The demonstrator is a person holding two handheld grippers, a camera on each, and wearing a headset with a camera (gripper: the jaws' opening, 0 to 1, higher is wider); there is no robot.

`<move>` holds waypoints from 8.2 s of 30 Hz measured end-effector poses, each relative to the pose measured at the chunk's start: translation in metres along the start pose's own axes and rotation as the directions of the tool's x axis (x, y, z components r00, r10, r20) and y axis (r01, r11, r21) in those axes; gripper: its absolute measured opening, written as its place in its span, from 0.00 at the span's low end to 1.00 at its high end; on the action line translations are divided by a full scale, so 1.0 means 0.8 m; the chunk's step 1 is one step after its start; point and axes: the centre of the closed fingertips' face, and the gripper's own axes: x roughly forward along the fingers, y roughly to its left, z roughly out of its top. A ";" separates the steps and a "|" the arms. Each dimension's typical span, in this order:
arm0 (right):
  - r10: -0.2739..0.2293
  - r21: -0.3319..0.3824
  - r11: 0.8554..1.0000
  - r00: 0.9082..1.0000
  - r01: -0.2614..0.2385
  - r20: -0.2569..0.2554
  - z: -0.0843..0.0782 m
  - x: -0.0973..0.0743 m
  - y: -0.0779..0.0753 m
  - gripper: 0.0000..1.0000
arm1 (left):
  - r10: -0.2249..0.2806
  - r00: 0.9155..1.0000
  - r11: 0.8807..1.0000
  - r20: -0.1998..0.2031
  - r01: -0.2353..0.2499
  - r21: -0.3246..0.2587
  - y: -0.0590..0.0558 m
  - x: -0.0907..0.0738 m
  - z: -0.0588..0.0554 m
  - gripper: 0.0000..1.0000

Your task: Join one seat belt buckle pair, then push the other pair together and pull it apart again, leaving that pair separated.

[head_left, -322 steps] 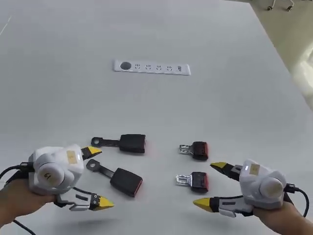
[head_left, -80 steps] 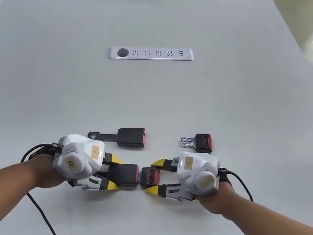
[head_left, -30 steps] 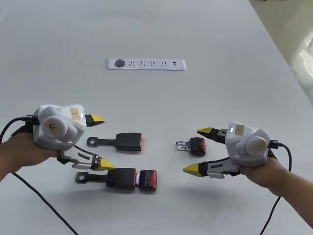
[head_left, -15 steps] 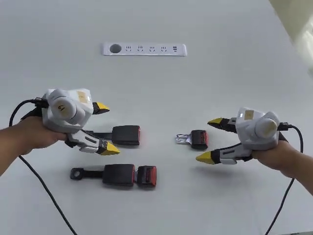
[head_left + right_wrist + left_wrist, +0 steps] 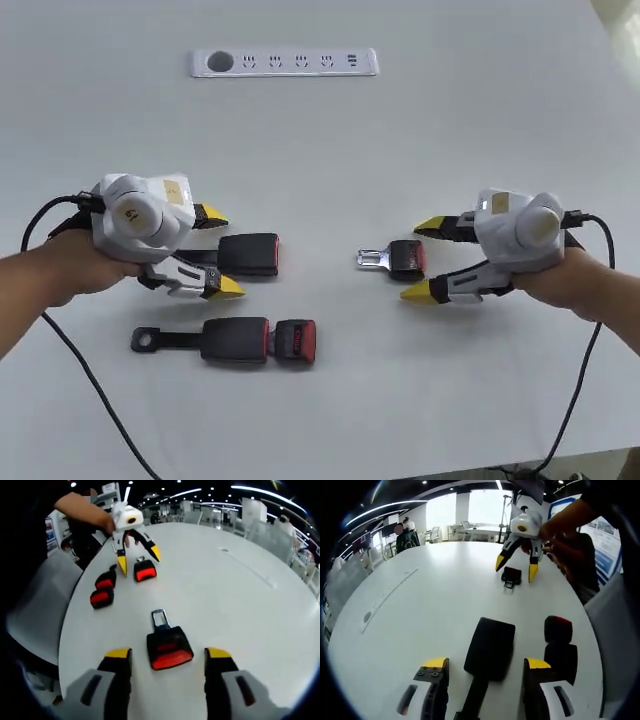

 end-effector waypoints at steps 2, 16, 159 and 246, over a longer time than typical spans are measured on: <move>0.010 -0.006 1.000 1.000 -0.010 -0.006 -0.002 0.001 0.000 0.59 | -0.016 1.000 1.000 -0.011 0.016 0.012 -0.002 0.003 -0.002 0.59; 0.043 -0.099 0.994 0.999 -0.042 0.008 0.002 0.003 0.007 0.41 | -0.039 0.998 0.991 -0.045 0.045 0.129 -0.001 0.010 0.003 0.40; 0.003 -0.083 0.997 1.000 -0.001 0.015 0.121 0.123 0.043 0.35 | -0.108 0.983 0.957 -0.149 0.143 0.254 -0.008 0.012 0.002 0.34; -0.042 -0.028 0.999 0.998 0.041 -0.037 -0.001 -0.008 0.000 0.37 | -0.102 0.984 0.969 -0.146 0.132 0.208 -0.008 0.009 0.001 0.35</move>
